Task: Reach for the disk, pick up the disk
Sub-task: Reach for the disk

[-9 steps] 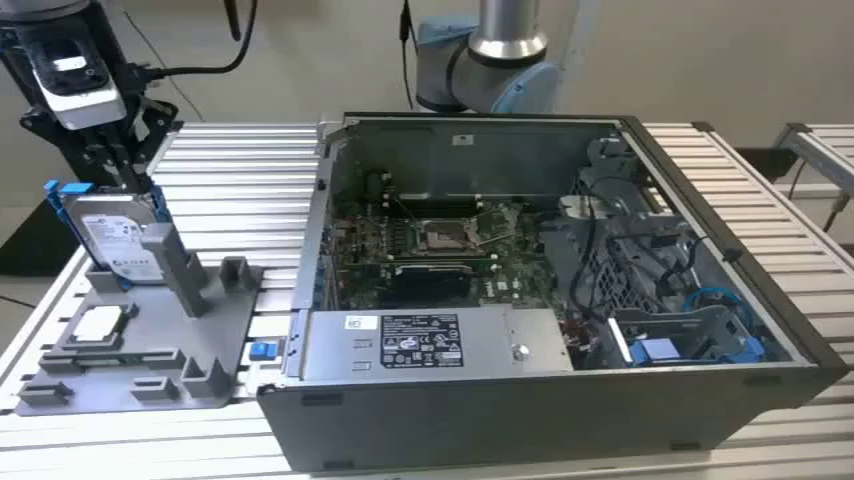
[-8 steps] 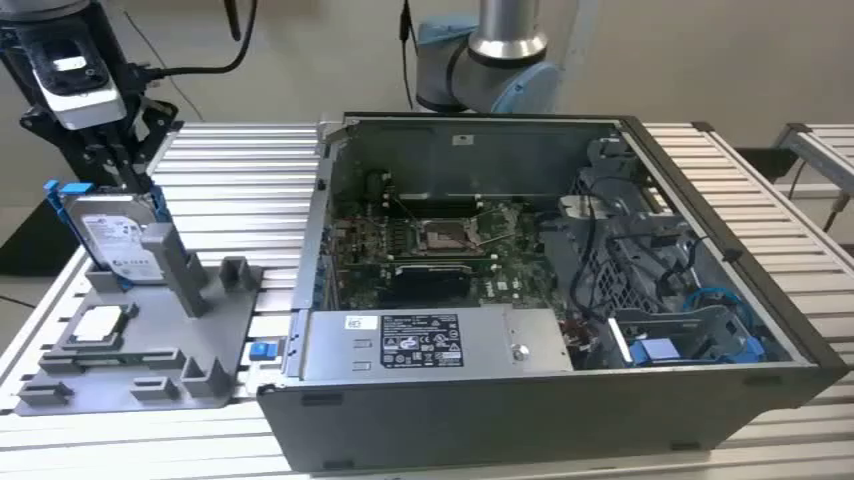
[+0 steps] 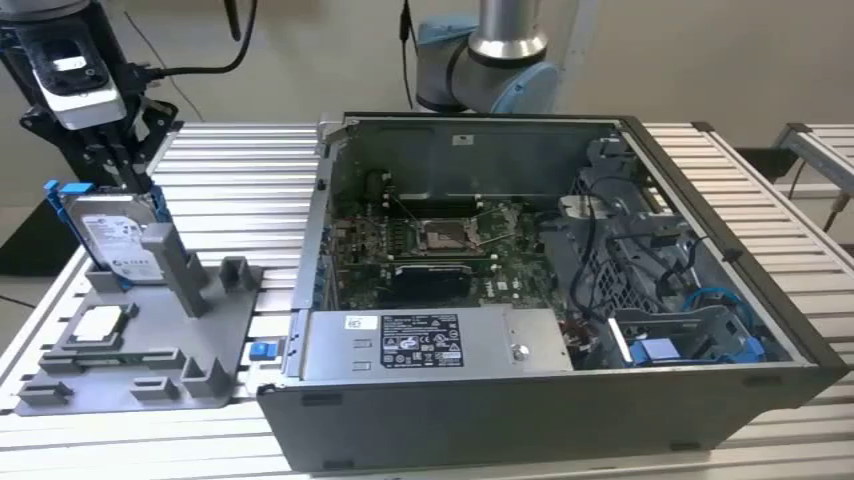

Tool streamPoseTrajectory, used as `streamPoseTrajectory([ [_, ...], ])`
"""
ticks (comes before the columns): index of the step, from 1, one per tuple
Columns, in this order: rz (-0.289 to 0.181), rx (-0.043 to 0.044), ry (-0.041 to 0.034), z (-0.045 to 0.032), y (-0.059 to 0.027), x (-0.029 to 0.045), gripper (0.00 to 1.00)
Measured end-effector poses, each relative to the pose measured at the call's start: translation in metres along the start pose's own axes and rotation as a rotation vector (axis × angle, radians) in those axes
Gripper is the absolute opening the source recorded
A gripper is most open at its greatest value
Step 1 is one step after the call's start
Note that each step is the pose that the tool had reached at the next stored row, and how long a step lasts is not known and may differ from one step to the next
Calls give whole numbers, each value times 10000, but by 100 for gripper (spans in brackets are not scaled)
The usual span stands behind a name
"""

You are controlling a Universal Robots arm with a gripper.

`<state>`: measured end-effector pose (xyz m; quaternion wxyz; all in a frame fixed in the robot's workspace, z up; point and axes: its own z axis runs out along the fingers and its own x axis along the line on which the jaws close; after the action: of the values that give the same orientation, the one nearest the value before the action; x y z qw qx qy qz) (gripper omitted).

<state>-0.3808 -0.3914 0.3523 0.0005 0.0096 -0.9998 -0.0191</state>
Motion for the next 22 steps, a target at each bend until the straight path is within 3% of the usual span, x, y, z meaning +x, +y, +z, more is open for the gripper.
streamPoseTrajectory([
  [6, 2, 0, 0, 1, 22, 2, 0],
  [11, 0, 7, 0, 9, 189, 39, 0],
  [15, 0, 10, 0, 15, 301, 183, 0],
  [22, -1, 10, -1, 28, 344, 498, 0],
])
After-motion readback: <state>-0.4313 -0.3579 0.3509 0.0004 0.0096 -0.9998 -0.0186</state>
